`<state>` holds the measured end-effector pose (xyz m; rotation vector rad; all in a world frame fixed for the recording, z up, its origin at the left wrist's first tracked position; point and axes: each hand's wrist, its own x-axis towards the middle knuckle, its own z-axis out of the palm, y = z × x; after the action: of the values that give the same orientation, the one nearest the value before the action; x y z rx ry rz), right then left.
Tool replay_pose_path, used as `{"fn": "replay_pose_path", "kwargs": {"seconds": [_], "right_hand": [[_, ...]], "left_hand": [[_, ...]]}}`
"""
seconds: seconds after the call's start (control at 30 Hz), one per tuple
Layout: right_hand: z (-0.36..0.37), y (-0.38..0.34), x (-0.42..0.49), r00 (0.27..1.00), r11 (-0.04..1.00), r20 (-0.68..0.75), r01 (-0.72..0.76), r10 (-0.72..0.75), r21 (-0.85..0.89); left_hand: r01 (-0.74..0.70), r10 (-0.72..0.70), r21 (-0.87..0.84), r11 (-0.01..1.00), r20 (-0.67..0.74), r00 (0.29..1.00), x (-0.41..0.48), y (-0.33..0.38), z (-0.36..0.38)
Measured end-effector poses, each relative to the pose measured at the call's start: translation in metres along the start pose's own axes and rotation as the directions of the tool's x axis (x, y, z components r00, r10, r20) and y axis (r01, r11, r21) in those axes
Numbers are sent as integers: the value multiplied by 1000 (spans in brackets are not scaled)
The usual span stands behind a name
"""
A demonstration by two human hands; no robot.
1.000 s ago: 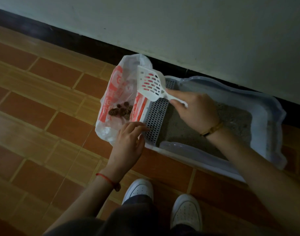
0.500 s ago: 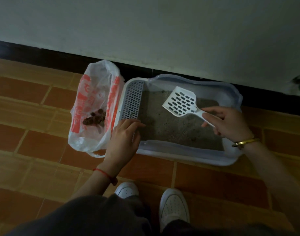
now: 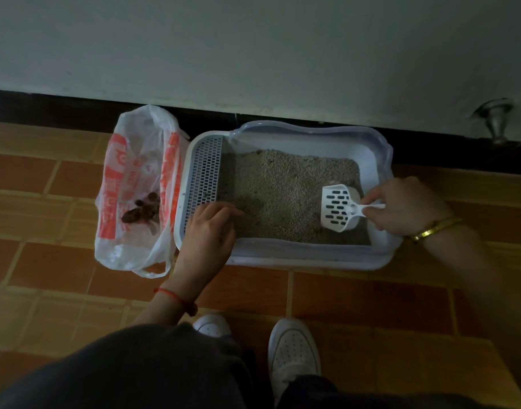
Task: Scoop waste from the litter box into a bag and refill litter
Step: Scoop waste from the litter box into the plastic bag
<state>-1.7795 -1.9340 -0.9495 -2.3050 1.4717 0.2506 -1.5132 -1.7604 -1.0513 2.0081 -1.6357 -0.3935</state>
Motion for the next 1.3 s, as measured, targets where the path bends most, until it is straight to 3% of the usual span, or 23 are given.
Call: {"fn": "replay_pose_path", "kwargs": {"seconds": [0.3, 0.5, 0.7, 0.87, 1.13, 1.3], "right_hand": [[3, -1, 3, 993, 999, 120, -17, 20, -28], [16, 9, 8, 975, 965, 208, -124, 76, 232], [36, 16, 2, 975, 822, 170, -215, 146, 527], [43, 18, -1, 988, 673, 76, -147, 134, 725], [47, -3, -6, 998, 401, -7, -18, 59, 916], [50, -9, -6, 996, 379, -65, 39, 55, 925]], "left_hand": [[-1, 1, 4, 1000, 10, 1000, 0, 1, 1], [-2, 2, -7, 1000, 8, 1000, 0, 1, 1], [2, -2, -4, 1000, 6, 1000, -1, -1, 2], [9, -9, 8, 1000, 0, 1000, -1, -5, 0], [17, -17, 8, 1000, -34, 999, 1, -5, -4], [15, -14, 15, 1000, -41, 999, 0, -5, -5]]}}
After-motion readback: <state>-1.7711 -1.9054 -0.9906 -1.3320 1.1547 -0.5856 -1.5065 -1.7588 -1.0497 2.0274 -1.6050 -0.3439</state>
